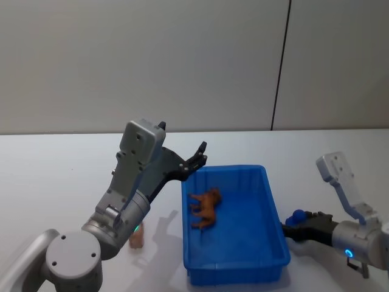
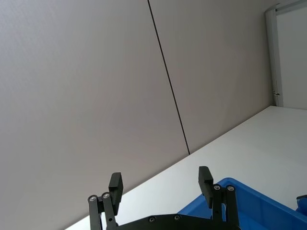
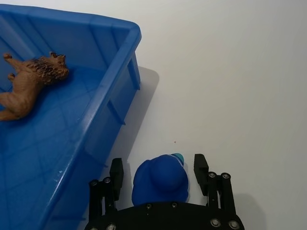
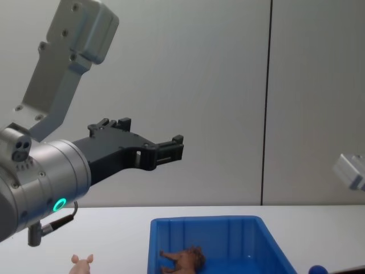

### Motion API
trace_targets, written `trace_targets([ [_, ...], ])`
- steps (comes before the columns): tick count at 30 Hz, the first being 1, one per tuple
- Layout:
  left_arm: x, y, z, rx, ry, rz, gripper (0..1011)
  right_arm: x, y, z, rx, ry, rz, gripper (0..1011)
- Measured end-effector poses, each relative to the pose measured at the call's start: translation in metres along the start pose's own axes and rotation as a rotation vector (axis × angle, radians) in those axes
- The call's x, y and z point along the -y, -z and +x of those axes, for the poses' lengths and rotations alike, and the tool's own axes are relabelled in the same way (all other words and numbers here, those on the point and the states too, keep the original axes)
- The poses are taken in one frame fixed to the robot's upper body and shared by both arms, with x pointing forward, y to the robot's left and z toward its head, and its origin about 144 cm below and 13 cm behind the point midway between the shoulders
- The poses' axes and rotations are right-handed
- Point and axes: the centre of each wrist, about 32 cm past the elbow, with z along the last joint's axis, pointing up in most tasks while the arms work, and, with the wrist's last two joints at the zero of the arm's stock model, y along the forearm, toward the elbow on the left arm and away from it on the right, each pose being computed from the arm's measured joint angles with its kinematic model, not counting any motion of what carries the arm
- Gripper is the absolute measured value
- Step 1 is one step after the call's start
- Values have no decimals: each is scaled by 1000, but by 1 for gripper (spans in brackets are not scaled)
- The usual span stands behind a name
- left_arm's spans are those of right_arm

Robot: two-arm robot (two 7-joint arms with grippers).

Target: Pick up the two dolls from the table and place them into the box.

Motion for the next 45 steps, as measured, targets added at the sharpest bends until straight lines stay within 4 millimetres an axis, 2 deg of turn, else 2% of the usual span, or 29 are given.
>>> trace_targets([
  [2,0,0,0,0,0,0,1001,-1,0,0,0,-1,-2,880],
  [10,0,0,0,0,0,0,1001,-3,-2,1,-3,-8,-10,626],
  [13,0,0,0,0,0,0,1001,-4,-2,1,-4,-11,-12,560],
  [31,0,0,0,0,0,0,1001,3,-5,2,15,33,44,428],
  [45,0,0,0,0,0,0,1001,23,-26,3,86,110,210,343],
])
